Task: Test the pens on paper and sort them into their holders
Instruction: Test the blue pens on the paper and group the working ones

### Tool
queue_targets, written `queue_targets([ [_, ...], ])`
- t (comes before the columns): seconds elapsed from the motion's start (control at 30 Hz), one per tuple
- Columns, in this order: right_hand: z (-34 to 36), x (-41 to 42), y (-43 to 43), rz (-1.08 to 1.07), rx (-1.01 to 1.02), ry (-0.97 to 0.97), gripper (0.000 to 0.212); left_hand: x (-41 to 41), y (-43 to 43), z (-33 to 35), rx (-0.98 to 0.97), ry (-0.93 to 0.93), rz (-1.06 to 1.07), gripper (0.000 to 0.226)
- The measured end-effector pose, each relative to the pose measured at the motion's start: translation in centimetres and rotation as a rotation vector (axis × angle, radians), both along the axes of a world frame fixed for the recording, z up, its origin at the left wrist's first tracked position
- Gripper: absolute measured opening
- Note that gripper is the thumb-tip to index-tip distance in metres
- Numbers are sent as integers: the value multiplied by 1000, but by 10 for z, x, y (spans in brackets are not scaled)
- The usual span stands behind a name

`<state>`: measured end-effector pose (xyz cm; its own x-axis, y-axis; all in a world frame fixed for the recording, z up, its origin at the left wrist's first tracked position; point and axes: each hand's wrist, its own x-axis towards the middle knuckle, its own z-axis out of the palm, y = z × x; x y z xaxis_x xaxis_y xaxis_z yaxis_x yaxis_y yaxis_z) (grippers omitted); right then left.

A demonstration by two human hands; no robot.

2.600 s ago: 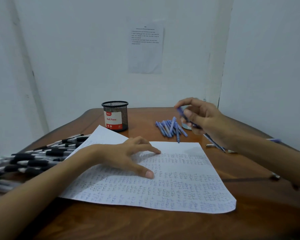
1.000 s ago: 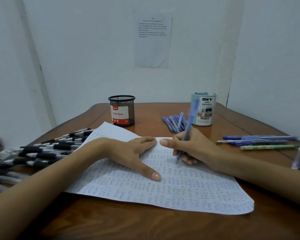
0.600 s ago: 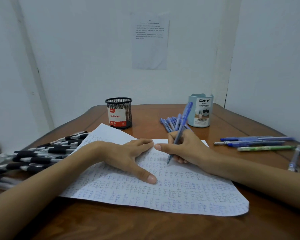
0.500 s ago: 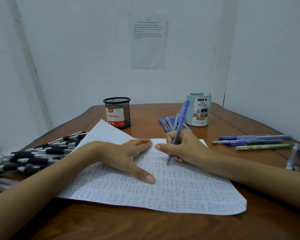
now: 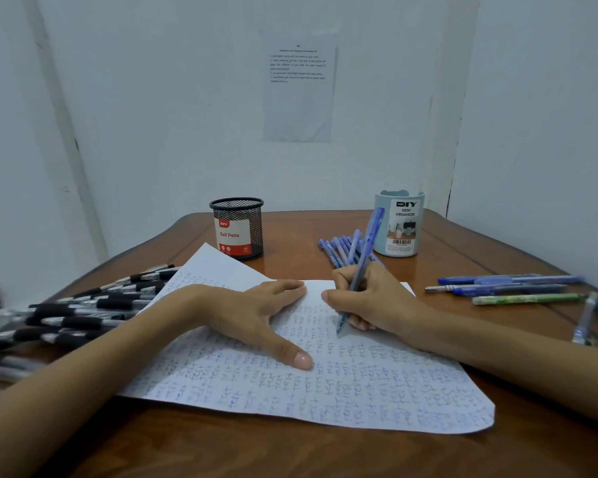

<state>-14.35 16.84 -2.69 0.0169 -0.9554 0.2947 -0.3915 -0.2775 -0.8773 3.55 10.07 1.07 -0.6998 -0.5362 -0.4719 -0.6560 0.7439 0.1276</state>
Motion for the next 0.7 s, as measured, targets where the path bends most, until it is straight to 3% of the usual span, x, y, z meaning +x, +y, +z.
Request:
queue_targets([
  [0.13, -1, 1, 0, 3, -41, 16, 43, -2, 1, -1, -12, 33, 21, 114],
  [0.27, -1, 0, 0, -16, -49, 10, 43, -1, 1, 0, 0, 3, -3, 136],
  [0.43, 0, 1, -1, -28, -32, 14, 45, -2, 3, -1, -6, 46, 7, 112],
  [0.7, 1, 0, -2, -39, -31, 23, 44, -1, 0, -2, -14, 45, 6, 112],
])
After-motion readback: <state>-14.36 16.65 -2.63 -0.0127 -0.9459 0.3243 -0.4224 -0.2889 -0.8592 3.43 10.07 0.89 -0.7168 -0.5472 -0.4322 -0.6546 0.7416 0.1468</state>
